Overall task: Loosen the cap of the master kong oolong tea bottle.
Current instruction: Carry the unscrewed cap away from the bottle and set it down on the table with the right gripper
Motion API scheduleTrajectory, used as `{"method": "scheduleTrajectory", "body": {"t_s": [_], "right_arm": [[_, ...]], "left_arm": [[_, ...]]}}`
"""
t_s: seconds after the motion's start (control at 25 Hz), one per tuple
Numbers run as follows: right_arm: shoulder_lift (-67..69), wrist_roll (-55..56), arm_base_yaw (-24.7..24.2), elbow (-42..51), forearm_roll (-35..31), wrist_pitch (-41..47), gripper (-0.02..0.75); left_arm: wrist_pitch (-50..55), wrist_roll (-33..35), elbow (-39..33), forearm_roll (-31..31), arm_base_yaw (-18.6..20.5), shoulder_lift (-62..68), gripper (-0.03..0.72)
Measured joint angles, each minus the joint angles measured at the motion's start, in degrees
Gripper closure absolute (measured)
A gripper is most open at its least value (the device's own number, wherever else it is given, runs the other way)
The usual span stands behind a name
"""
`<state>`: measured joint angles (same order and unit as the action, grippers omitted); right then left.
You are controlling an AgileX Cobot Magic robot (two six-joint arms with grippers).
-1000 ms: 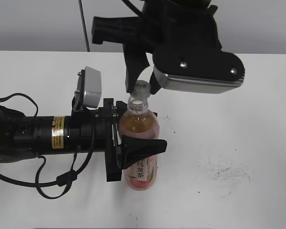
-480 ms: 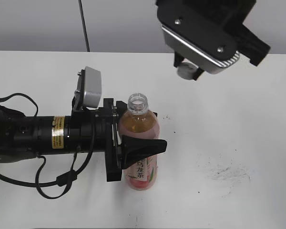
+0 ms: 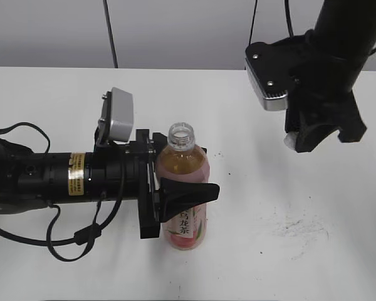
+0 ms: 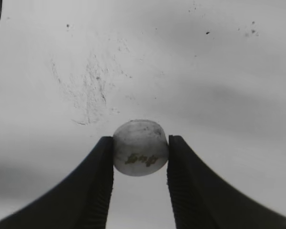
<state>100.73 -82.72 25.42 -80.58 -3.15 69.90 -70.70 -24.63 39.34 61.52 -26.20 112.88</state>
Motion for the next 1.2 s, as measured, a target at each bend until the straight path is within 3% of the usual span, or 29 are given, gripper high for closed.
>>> {"method": "scheduleTrajectory", "body": {"t_s": [0.48,0.8,1.2], "right_arm": [[12.26,45.99,-0.75,0.40,-1.26,-0.59,0.472],[13.12,58.51,-0.75,4.09,-0.76,-2.96,0.471],[13.40,63.52,-0.75,6.21,-0.05,-7.08,0.471]], "left_arm": [[0.00,-0.04,0.00,0.00,0.00,0.00,0.244],[0.00,-0.04,0.00,0.00,0.00,0.00,0.244],[0.00,-0.04,0.00,0.00,0.00,0.00,0.244]]}}
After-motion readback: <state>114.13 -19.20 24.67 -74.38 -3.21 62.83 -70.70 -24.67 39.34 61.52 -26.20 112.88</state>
